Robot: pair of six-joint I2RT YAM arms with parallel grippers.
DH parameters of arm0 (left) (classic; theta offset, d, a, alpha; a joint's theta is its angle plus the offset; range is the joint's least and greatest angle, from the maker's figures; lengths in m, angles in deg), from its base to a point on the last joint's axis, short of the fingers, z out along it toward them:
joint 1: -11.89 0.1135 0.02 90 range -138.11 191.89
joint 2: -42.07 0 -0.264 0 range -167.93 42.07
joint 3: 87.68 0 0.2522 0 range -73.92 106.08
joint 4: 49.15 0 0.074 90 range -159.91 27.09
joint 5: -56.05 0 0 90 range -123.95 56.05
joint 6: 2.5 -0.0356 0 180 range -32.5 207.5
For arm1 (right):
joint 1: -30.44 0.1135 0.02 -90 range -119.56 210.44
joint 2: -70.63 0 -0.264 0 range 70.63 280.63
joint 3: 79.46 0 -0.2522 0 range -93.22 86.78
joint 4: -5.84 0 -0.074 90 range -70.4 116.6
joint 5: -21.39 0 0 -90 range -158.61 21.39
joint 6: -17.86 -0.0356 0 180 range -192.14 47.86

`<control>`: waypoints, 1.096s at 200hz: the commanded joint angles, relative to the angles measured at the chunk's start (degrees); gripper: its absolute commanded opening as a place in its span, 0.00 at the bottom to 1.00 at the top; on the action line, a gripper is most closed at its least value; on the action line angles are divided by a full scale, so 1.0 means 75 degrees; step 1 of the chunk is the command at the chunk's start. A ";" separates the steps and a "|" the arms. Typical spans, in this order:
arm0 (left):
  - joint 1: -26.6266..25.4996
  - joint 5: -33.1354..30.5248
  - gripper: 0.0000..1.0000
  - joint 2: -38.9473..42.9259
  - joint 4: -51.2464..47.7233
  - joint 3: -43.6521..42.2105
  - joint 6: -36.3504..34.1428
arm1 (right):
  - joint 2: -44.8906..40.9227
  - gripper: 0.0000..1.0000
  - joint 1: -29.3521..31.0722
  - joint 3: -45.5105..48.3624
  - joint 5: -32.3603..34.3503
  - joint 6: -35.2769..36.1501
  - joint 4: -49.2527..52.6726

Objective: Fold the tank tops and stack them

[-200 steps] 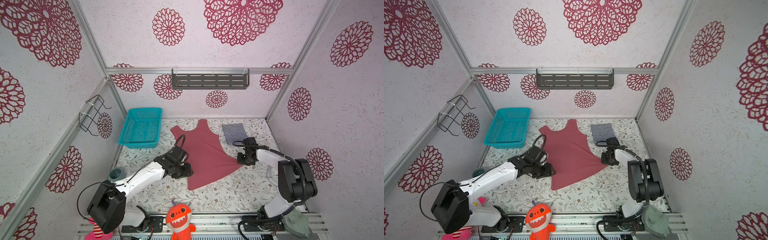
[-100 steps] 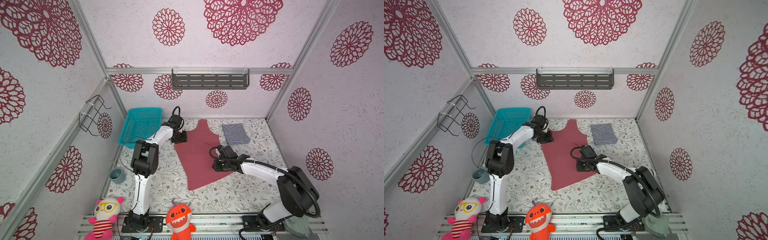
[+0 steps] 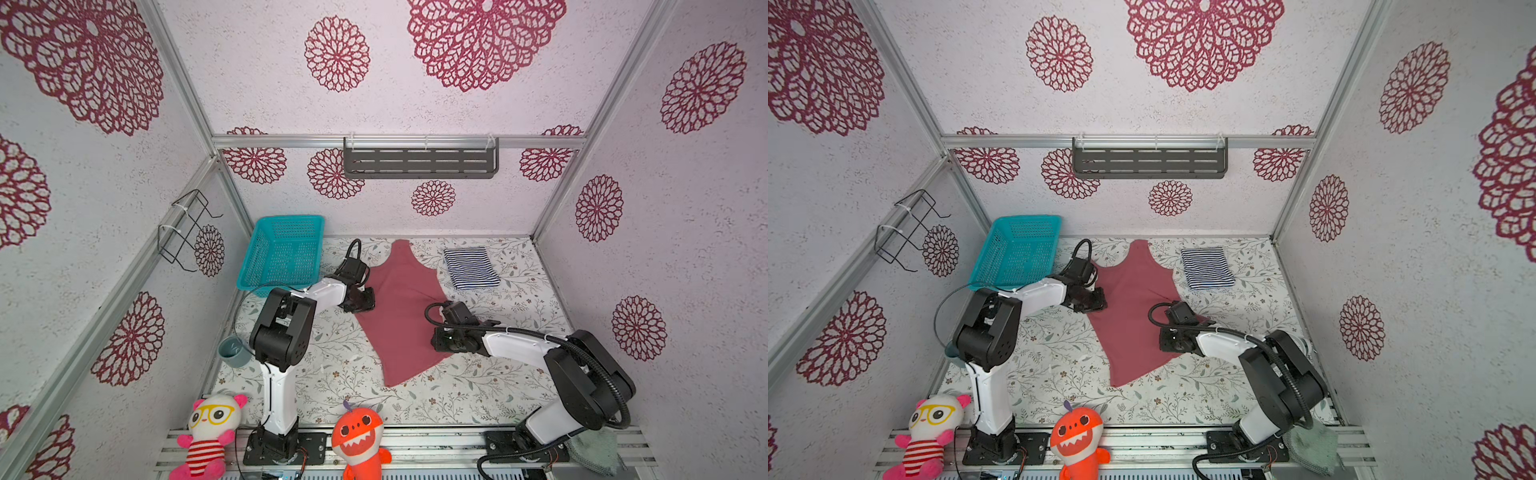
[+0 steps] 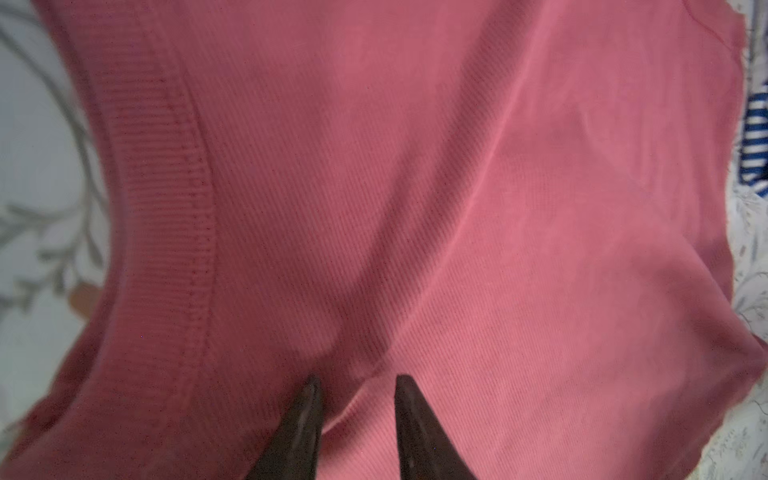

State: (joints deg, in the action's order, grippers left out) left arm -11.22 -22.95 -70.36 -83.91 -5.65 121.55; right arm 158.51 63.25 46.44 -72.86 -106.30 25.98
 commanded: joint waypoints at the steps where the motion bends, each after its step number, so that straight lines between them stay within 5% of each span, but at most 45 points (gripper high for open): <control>1: -0.0493 -0.0101 0.34 0.0531 -0.0217 -0.2339 0.1358 | -0.0184 0.30 -0.0612 0.0514 0.0351 -0.0103 0.1074; 29: -0.1588 -0.0406 0.33 0.2393 0.0342 -0.4577 0.3259 | -0.0366 0.30 -0.1250 0.0673 0.0426 0.0209 0.1523; 59: -0.3005 -0.0994 0.36 0.4693 -0.0437 -0.5411 0.5202 | -0.0020 0.31 -0.1605 0.0146 0.0636 0.0710 0.1736; 75: -0.3008 -0.1395 0.48 0.5762 -0.1550 -0.4988 0.5069 | 0.0152 0.31 -0.1630 -0.0480 0.0734 0.1126 0.2065; 92: -0.2272 -0.1592 0.51 0.6138 -0.2493 -0.3999 0.4030 | -0.0040 0.31 -0.1662 -0.1212 0.0963 0.1439 0.2642; 121: -0.0947 -0.1400 0.51 0.4781 -0.2628 -0.2032 0.1772 | -0.0408 0.33 -0.1745 -0.2141 0.1091 0.1617 0.3103; 148: -0.0554 -0.1259 0.47 0.2487 -0.2390 0.0055 0.0378 | -0.0051 0.33 -0.1751 -0.2384 0.0816 0.1493 0.2821; 183: -0.0619 -0.0850 0.43 0.0136 -0.1862 0.1901 0.0091 | 0.0514 0.31 -0.1852 -0.2166 0.0846 0.1417 0.1814; 219: -0.0891 -0.0794 0.43 -0.1179 -0.1067 0.2140 0.0660 | 0.1345 0.29 -0.1890 -0.2379 0.0601 0.1530 0.1212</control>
State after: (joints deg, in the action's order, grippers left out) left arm -16.34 -29.75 -76.67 -95.10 10.17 125.87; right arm 166.20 49.44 29.70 -67.38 -96.00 38.63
